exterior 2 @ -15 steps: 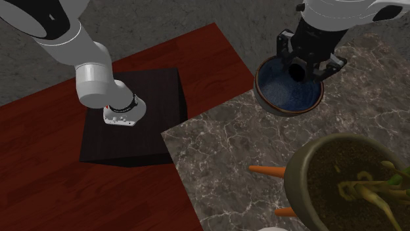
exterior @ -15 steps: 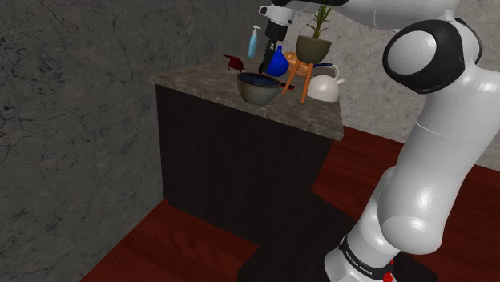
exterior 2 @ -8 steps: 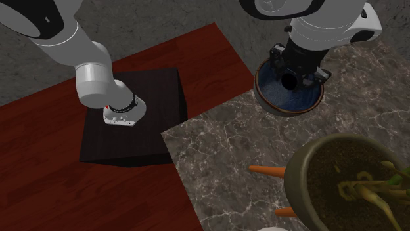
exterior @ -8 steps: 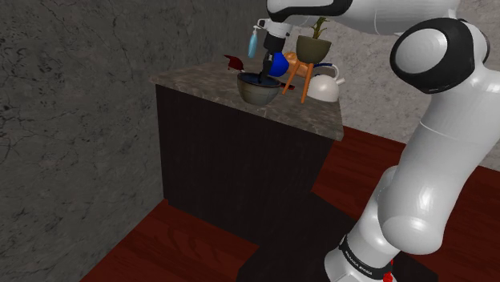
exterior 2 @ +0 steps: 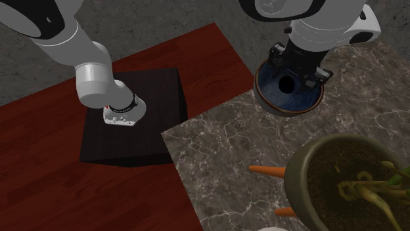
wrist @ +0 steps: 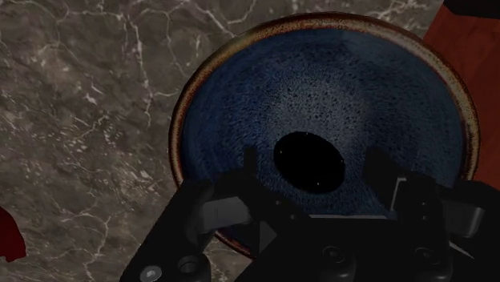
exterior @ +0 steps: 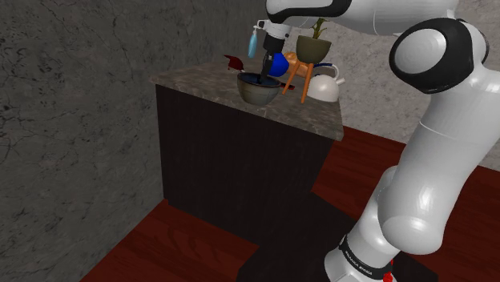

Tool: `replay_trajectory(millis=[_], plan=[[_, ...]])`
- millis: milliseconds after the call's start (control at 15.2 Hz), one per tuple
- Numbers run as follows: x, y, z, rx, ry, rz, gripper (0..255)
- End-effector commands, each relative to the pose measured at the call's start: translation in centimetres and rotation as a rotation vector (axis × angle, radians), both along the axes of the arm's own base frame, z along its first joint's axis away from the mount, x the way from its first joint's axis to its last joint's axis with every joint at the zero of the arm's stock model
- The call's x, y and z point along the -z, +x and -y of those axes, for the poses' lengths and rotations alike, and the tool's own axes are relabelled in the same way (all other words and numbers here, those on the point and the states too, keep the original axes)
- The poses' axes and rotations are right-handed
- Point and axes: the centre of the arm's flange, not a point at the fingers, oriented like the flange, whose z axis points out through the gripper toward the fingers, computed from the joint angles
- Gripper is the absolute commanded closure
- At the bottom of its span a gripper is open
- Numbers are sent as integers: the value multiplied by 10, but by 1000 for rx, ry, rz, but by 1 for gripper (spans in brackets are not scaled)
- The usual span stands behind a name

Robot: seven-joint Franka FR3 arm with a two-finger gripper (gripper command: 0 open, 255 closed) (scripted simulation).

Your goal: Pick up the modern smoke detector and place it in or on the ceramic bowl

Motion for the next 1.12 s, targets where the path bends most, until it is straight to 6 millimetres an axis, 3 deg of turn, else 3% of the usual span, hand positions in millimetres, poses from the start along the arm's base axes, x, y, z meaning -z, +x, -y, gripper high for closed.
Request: replay_trajectory(millis=[0,264,528,1056], plan=[[0,0,0,0,0,0,0],[0,0,0,0,0,0,0],[-49,-8,-2,0,0,0,0],[-49,-8,-2,0,0,0,0]])
